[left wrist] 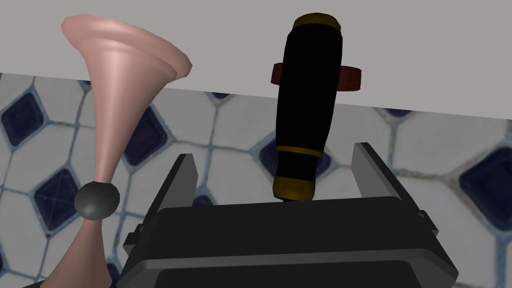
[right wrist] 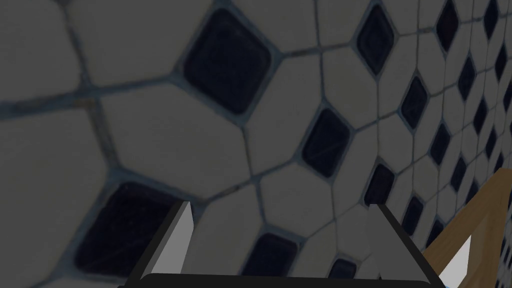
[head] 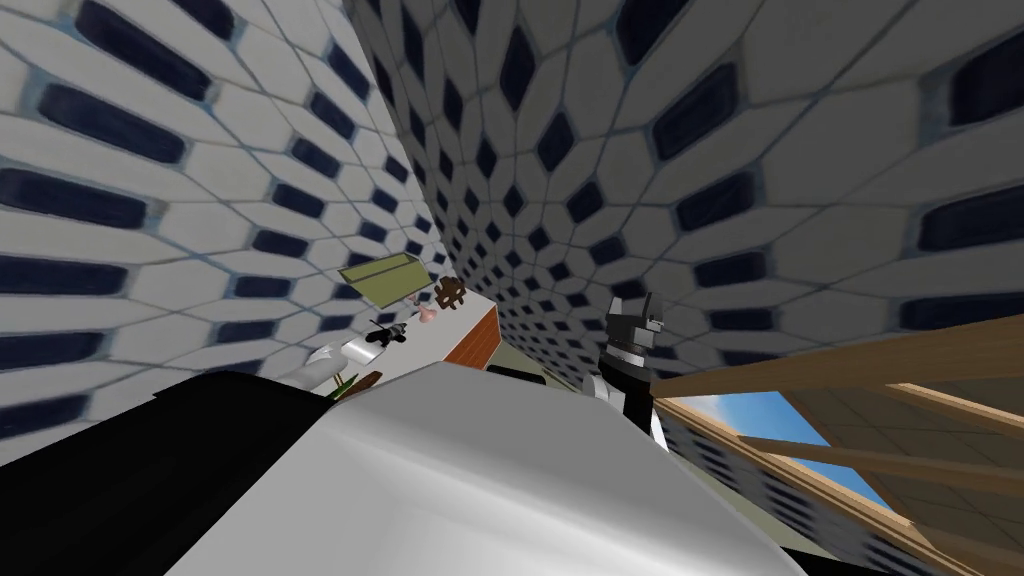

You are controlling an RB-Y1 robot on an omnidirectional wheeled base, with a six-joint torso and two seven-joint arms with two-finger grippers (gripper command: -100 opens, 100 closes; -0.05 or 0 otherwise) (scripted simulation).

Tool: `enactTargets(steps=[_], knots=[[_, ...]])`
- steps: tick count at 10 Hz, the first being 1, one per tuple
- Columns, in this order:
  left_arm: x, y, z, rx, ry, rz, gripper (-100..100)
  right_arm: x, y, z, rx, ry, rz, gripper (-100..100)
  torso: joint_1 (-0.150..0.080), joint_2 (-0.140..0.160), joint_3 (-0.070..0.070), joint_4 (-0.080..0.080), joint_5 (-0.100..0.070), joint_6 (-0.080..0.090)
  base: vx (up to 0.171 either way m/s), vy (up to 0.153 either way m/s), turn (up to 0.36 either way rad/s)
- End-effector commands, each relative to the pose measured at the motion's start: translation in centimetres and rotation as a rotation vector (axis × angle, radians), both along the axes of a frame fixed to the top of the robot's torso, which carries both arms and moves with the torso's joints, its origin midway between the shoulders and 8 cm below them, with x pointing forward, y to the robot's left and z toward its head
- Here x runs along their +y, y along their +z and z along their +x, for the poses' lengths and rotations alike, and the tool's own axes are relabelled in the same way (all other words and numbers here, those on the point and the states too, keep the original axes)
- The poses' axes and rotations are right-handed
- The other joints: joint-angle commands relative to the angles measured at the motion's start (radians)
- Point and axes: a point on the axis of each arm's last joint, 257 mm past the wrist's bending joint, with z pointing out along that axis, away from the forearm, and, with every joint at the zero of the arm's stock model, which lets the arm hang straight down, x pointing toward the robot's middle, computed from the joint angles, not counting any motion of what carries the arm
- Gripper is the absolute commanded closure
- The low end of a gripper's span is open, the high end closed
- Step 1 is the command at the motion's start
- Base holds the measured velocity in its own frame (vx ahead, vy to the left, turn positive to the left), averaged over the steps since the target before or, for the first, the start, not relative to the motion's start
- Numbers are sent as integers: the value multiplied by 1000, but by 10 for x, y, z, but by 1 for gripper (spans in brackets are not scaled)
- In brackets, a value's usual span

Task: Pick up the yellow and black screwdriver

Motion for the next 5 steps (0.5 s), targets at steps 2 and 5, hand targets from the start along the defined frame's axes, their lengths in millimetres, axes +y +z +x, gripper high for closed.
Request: enactTargets(steps=[2, 5], knots=[[25, 6, -34, -12, 46, 10, -100, 0, 0, 0, 0, 0, 0, 0, 0, 0, 0, 0, 0, -1, -2, -36, -179], [45, 10, -71, -8, 93, 24, -100, 0, 0, 0, 0, 0, 0, 0, 0, 1, 0, 0, 0, -1, 2, -31, -162]])
